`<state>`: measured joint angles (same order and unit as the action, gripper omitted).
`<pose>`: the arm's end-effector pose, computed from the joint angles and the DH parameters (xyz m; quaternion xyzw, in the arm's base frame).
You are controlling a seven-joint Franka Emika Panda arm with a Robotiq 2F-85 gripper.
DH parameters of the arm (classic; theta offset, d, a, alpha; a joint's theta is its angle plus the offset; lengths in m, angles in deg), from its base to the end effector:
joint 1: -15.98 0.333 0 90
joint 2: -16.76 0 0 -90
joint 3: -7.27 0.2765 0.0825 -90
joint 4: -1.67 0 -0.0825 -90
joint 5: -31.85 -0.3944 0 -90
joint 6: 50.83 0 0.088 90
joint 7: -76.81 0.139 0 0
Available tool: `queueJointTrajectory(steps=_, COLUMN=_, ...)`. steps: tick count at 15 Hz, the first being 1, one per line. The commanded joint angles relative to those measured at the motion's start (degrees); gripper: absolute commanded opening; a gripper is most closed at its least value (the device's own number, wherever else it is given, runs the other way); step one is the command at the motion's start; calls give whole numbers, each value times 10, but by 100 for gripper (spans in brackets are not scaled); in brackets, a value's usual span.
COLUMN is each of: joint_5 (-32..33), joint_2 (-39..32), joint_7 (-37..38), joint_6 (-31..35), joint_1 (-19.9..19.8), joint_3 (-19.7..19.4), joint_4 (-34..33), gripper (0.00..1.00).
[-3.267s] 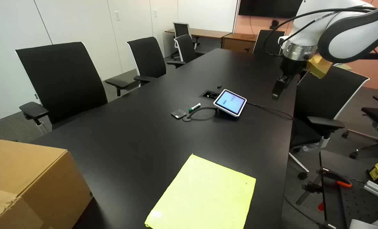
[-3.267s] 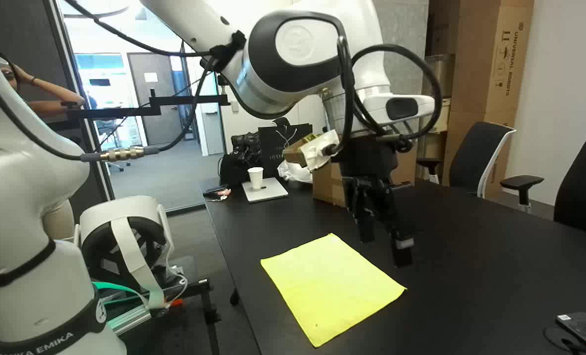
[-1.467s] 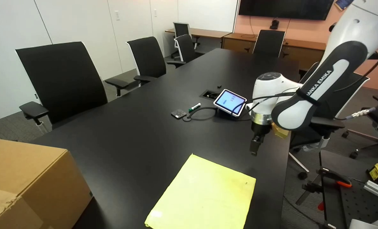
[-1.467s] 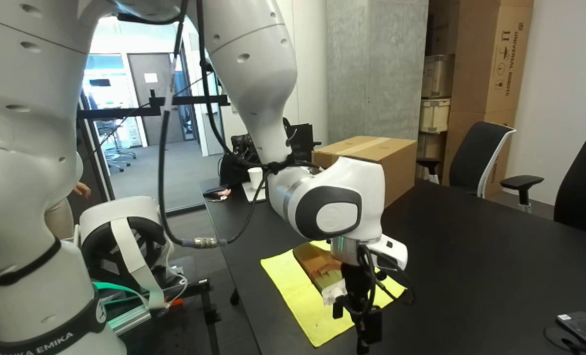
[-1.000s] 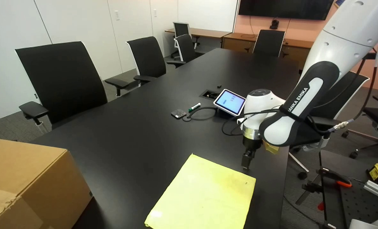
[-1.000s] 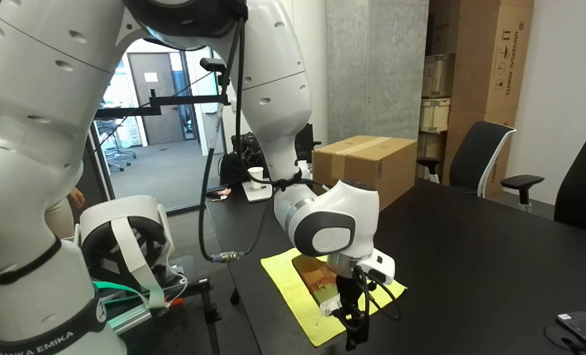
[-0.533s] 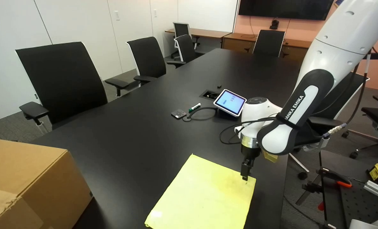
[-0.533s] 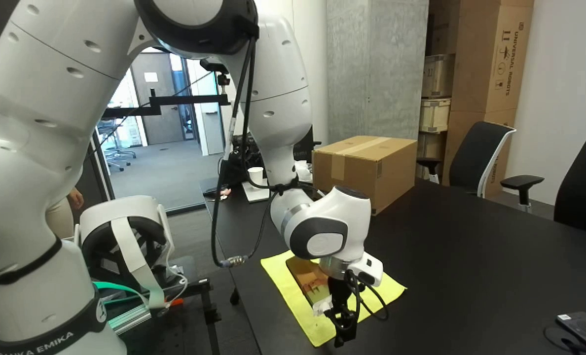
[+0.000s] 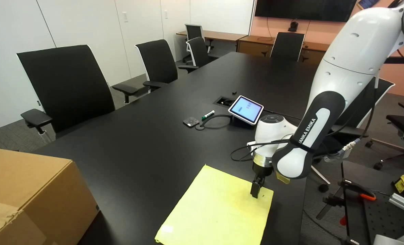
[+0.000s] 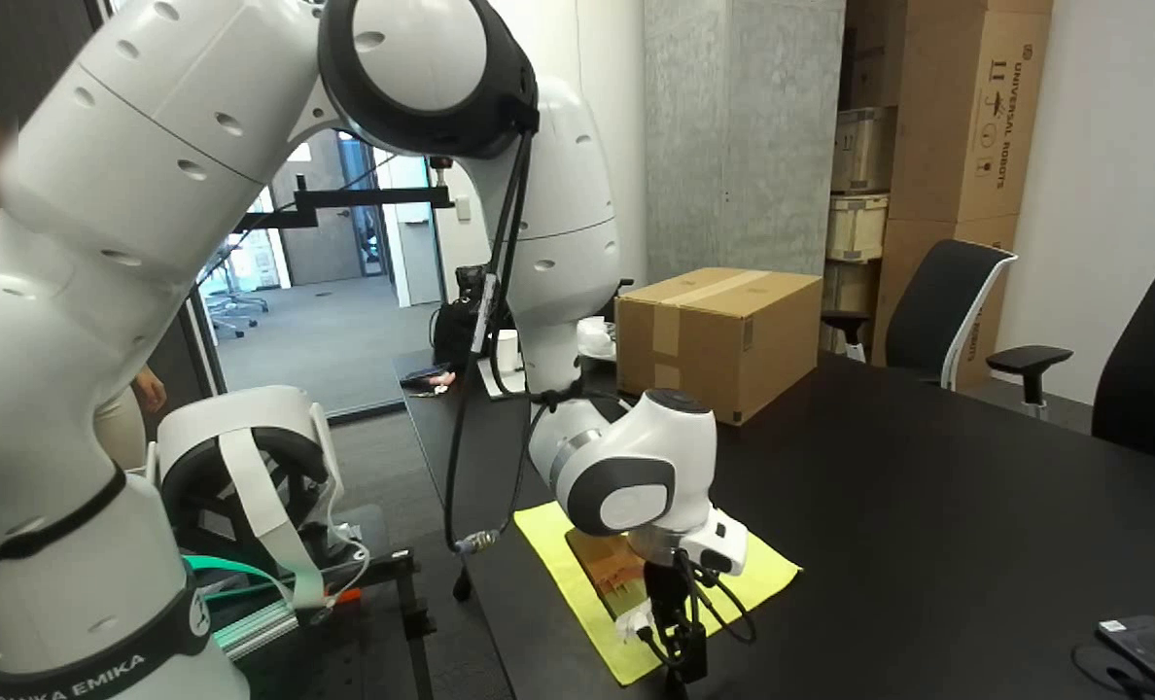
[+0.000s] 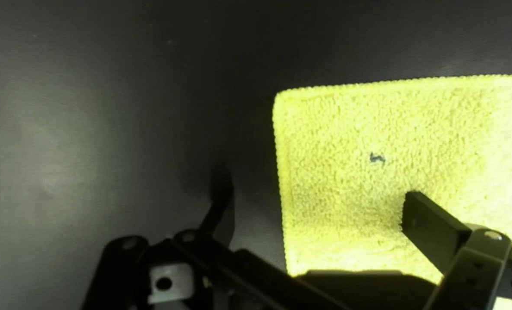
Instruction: Fold the towel once
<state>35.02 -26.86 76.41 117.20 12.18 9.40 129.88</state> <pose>0.4670 -0.0055 -0.0466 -0.9994 -0.0115 0.0324 0.0087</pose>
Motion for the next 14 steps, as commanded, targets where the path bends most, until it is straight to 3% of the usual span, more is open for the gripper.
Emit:
queueJointTrajectory(steps=1, joint_5=-14, joint_2=-25, joint_7=7, joint_6=9, joint_1=13, joint_3=-12, joint_4=-23, gripper=100)
queueJointTrajectory(steps=14, joint_5=-8, joint_2=-16, joint_7=53, joint_6=-64, joint_1=71, joint_3=-46, joint_4=-45, gripper=100)
